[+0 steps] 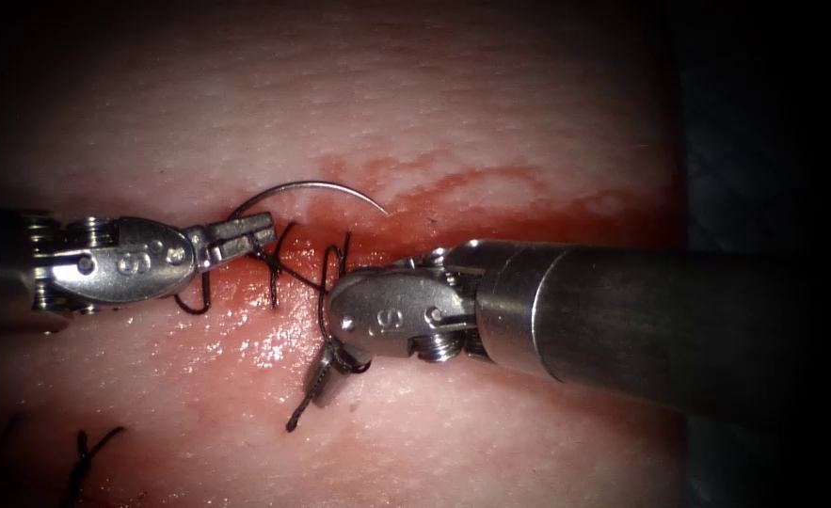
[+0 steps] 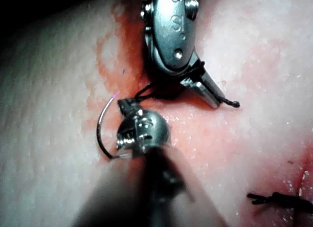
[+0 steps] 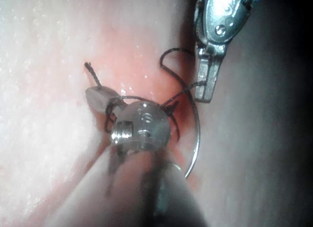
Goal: Wound Closure
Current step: Pull up on the right gripper to tension the knot while pulling down with the left
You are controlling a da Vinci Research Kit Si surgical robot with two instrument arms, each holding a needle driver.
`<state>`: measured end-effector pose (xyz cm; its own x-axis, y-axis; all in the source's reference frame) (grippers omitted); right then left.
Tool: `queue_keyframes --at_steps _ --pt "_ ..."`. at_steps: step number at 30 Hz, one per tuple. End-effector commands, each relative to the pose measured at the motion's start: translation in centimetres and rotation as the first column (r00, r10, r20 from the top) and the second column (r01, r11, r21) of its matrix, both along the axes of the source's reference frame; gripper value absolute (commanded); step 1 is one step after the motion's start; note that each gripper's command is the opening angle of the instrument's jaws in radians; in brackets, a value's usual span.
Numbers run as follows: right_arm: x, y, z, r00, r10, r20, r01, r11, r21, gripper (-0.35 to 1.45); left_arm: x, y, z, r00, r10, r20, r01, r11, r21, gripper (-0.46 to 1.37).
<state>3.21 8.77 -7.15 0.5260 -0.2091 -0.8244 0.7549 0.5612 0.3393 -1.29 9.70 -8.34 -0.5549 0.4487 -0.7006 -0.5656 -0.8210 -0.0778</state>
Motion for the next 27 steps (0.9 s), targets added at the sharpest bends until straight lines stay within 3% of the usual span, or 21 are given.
queue_keyframes --at_steps 1,8,27 --pt "0.00 0.00 0.00 1.000 0.006 -0.001 -0.006 1.000 -0.001 -0.35 0.01 -0.01 0.00 1.000 0.006 0.001 -0.006 1.000 0.005 -0.35" --pt "0.00 0.05 -0.03 0.999 0.042 -0.011 -0.042 0.999 -0.001 -0.35 0.15 -0.06 0.05 1.000 0.013 -0.003 -0.013 1.000 0.016 -0.35" --pt "0.00 0.06 -0.03 0.996 0.086 -0.020 -0.085 0.996 0.007 -0.35 0.13 -0.08 0.06 1.000 0.008 -0.002 -0.008 1.000 0.019 -0.35"
